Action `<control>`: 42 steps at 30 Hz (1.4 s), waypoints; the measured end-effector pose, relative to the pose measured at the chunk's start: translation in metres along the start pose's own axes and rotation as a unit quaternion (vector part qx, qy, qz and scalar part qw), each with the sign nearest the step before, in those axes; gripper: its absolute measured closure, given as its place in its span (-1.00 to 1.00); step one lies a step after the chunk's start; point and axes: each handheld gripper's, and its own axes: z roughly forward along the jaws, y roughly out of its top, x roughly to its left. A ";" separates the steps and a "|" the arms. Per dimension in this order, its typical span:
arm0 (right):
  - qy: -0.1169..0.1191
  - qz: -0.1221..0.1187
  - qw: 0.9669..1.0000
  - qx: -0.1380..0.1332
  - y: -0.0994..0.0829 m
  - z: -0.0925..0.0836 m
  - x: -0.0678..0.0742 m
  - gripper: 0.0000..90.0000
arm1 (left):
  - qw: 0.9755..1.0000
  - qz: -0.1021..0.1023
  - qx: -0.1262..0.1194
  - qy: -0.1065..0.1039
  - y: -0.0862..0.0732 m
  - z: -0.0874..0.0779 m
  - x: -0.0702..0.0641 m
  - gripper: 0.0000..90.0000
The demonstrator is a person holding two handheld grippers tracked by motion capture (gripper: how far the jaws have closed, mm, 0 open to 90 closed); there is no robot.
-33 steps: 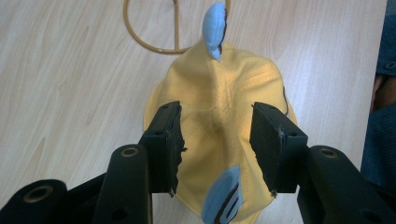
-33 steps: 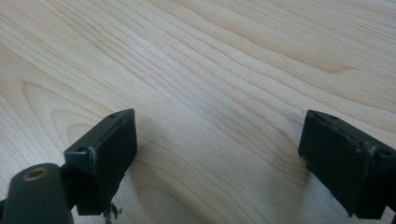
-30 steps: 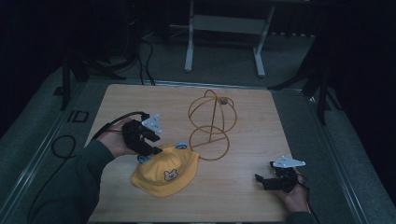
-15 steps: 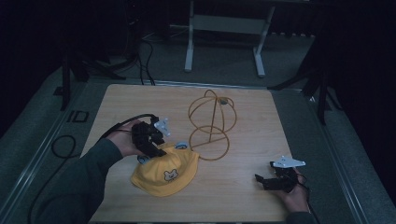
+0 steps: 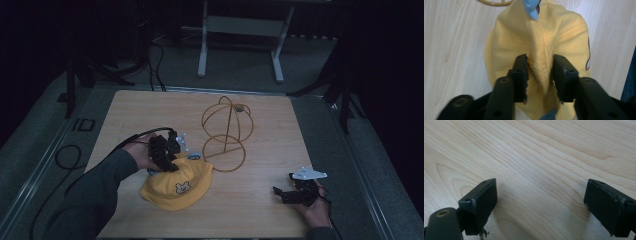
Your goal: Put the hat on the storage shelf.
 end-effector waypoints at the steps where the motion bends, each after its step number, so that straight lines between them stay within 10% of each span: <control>1: 0.000 0.000 1.000 0.000 0.000 0.000 0.000 -0.75 | 1.000 0.002 -0.001 -0.003 0.000 0.000 0.000 0.69; 42: 0.000 0.001 1.000 0.000 0.000 0.000 0.000 -0.75 | 0.997 0.004 -0.074 0.017 -0.013 -0.057 0.010 0.85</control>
